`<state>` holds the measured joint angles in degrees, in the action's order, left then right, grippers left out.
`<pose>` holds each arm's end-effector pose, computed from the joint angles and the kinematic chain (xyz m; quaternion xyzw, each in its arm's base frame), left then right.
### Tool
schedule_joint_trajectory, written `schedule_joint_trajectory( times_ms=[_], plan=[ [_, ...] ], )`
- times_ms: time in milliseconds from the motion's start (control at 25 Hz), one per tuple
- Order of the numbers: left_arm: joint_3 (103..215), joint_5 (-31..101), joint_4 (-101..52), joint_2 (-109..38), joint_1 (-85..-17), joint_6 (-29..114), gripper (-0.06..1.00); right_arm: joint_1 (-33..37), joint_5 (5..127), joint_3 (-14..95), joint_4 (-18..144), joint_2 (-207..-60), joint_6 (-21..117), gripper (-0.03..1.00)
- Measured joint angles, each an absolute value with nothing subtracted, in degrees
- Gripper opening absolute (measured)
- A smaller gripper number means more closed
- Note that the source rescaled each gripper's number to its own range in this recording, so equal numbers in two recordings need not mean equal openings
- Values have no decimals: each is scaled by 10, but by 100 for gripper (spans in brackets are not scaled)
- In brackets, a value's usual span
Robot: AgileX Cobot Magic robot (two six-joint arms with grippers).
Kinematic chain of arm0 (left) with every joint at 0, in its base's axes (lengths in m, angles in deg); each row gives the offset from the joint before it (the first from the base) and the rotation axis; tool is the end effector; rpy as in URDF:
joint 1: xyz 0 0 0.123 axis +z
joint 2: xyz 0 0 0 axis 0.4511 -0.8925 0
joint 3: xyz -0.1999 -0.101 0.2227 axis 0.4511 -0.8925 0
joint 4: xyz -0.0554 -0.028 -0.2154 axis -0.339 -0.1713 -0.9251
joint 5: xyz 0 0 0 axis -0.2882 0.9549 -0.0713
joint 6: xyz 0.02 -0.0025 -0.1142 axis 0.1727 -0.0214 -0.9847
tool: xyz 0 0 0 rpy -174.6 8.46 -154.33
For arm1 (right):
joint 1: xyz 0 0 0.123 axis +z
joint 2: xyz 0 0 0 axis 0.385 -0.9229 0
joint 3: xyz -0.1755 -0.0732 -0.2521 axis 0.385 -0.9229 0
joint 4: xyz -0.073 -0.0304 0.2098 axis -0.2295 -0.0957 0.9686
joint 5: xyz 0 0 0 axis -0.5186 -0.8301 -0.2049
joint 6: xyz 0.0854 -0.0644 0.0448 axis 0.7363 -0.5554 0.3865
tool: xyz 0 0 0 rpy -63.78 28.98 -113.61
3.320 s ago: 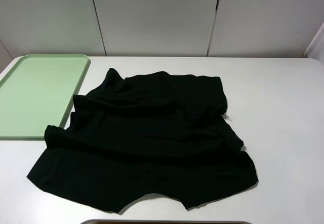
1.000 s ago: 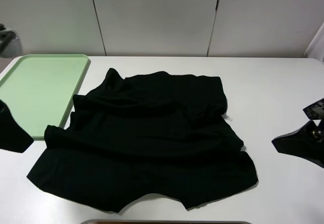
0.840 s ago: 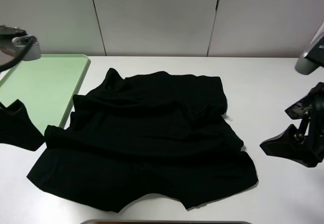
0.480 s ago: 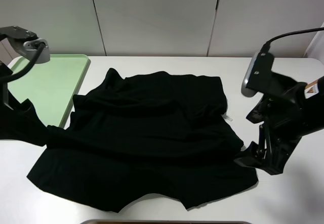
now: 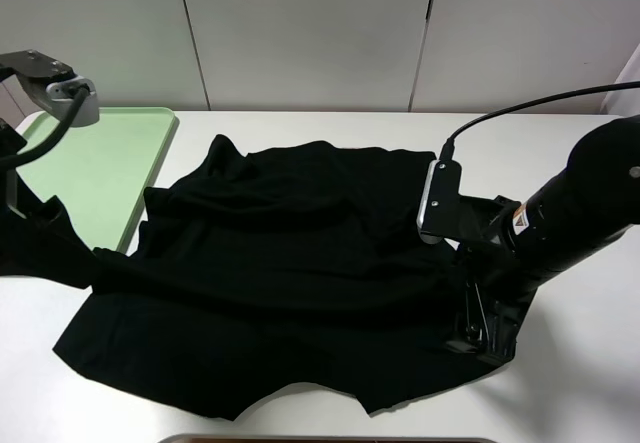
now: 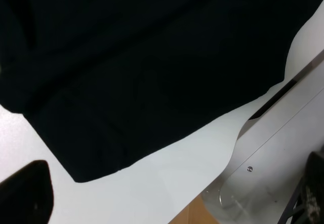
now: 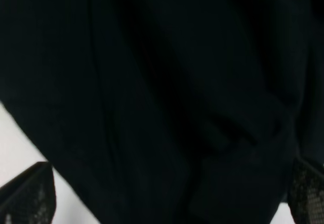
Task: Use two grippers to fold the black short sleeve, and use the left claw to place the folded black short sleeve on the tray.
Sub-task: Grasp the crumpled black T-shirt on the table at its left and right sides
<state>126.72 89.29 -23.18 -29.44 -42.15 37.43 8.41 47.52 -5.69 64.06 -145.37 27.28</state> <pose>0.1584 -0.0653 0.2839 0.3337 0.9262 -0.0805 0.1561 0.1809 0.1183 0.1820 -0.5524 0.8210 0.0277 0.1414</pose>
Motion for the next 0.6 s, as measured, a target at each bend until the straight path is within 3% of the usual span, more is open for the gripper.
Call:
schedule_joint_trajectory(
  times_ms=[360, 400, 440, 480, 600],
  plan=[
    [1267, 893, -232, -294, -421, 375, 97, 84, 556, -57, 632, -1484, 273, 99],
    [1267, 893, -232, -294, -421, 375, 97, 84, 566, -57, 621, -1484, 273, 85],
    [1267, 893, -232, -294, -421, 375, 97, 84, 566, -57, 621, -1484, 273, 85],
    [1267, 893, -232, -294, -421, 376, 97, 84, 566, -57, 608, -1484, 273, 75],
    [1267, 893, -232, -294, -421, 376, 97, 84, 565, -58, 598, -1485, 273, 72]
  ],
)
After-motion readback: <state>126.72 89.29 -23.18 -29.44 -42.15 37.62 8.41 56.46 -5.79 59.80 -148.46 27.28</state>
